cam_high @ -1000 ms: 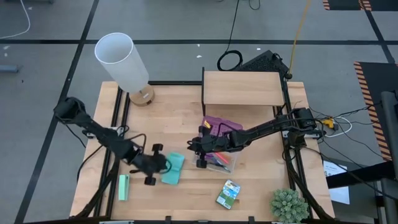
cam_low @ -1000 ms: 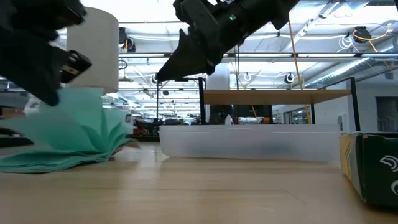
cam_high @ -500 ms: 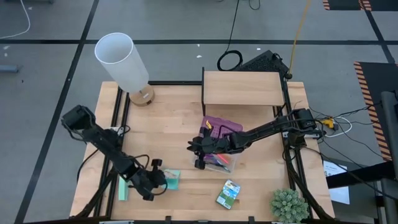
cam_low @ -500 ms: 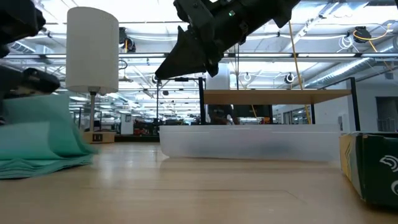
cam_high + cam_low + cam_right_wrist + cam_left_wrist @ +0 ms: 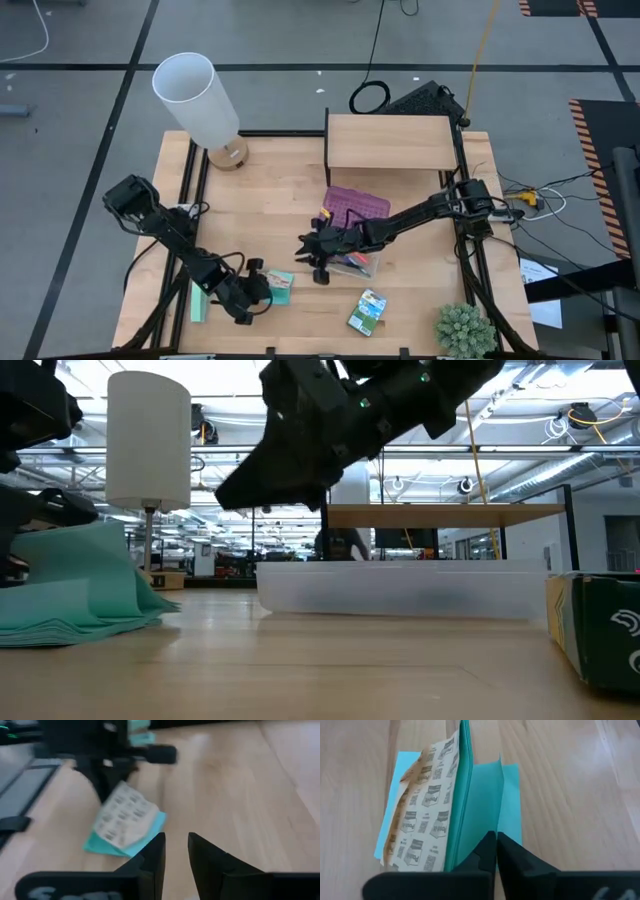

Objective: Pack school essentials
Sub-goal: Put the blue sticky notes into the purple supply box

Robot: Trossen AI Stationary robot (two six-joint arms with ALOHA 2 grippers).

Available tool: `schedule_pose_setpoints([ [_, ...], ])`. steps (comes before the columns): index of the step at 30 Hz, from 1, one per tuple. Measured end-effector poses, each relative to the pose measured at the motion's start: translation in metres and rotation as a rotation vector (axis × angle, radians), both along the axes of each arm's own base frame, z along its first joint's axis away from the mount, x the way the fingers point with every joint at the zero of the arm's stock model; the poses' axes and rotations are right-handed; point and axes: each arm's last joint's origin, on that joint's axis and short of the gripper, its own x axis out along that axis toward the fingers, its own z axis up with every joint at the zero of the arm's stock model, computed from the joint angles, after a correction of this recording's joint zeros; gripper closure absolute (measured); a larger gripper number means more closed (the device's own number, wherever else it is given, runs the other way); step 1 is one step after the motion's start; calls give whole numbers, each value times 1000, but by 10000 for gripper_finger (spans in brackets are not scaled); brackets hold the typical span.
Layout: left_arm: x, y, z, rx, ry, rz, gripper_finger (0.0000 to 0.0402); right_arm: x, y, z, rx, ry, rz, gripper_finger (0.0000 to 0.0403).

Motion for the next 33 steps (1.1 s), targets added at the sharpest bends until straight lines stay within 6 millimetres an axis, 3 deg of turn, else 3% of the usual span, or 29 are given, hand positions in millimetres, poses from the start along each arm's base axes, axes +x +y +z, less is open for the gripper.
schedule_pose_setpoints([
  [8,-2,1,8,-96,33,39,275,-1,10,3,-58,-39,70,329],
  [13,-5,2,34,-196,-21,22,224,-3,16,1,-106,-32,113,330],
  [17,-9,5,52,-228,-78,1,223,-5,23,1,-145,-40,143,330],
  [23,-10,8,54,-151,-115,3,251,-7,32,1,-212,-51,161,330],
  [33,-4,7,25,-43,-72,99,257,-7,65,20,-398,-73,258,330],
])
